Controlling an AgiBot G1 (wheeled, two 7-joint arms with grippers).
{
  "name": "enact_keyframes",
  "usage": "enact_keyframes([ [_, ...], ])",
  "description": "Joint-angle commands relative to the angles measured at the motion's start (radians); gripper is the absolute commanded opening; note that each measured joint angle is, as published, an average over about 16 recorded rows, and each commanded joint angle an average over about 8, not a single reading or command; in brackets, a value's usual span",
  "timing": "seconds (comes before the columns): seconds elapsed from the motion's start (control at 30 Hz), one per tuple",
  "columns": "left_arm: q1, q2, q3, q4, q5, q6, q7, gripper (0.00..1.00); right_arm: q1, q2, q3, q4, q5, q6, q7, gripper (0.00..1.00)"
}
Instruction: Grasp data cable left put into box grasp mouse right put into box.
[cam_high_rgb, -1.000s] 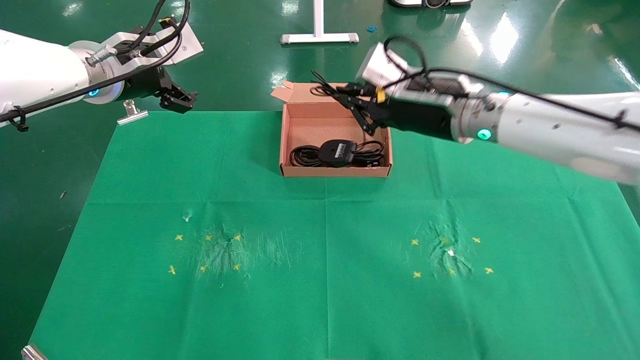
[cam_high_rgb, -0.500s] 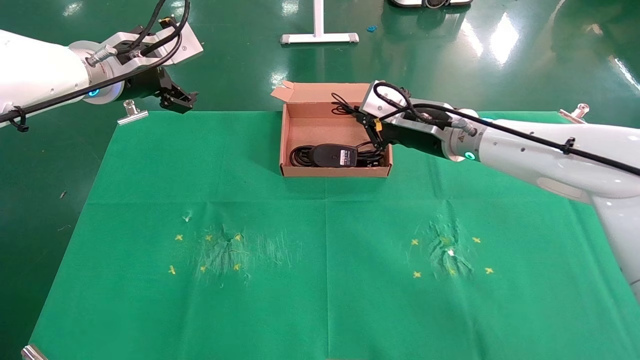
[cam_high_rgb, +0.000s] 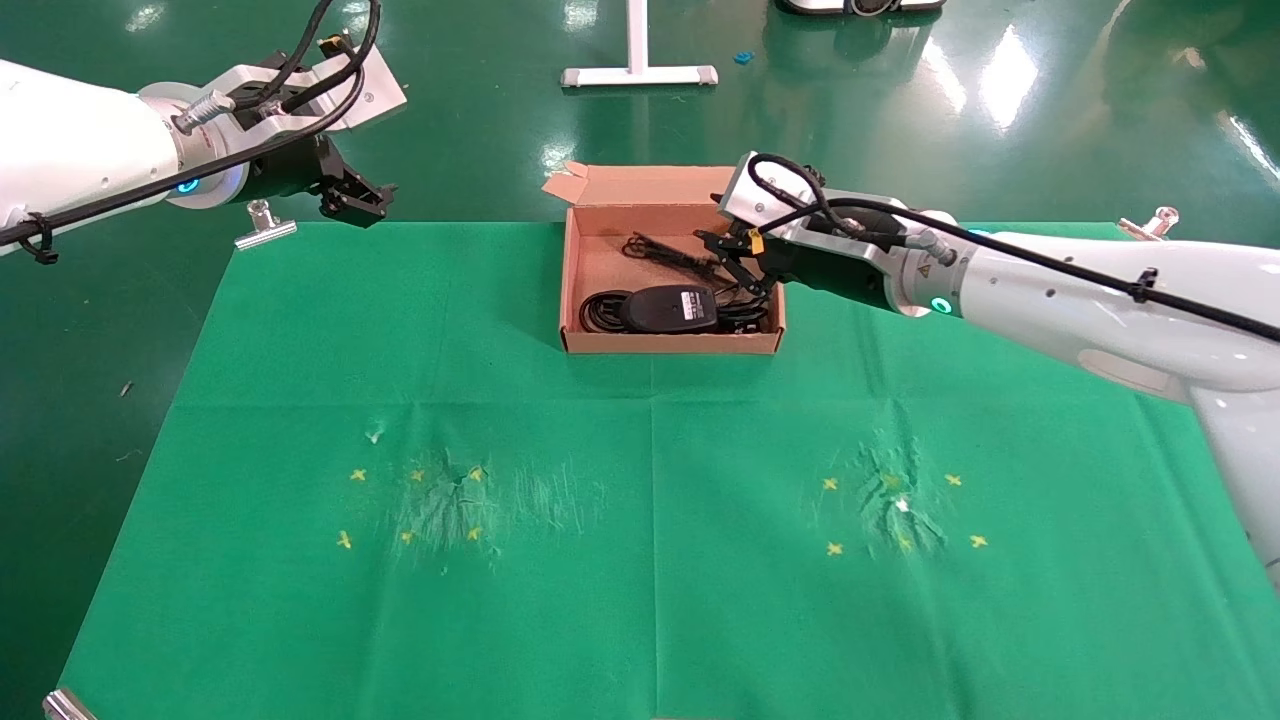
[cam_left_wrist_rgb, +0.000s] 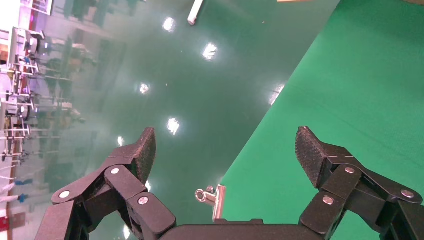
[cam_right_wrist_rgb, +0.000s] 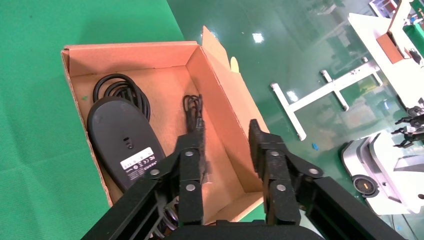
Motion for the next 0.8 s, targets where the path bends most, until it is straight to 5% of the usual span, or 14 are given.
enact_keyframes([
  [0.03,0.0,0.0,0.0,0.0,0.0,0.0,0.0,1.0,0.0,0.0,0.0,0.001,0.0,-0.001,0.001,1.0],
  [0.33,0.0,0.0,0.0,0.001,0.0,0.0,0.0,1.0,-0.013,0.022,0.012,0.02,0.039,-0.031,0.01,1.0],
  [0.8,0.0,0.0,0.0,0.001,0.0,0.0,0.0,1.0,-0.097,0.147,0.073,0.123,0.255,-0.2,0.056,1.0],
])
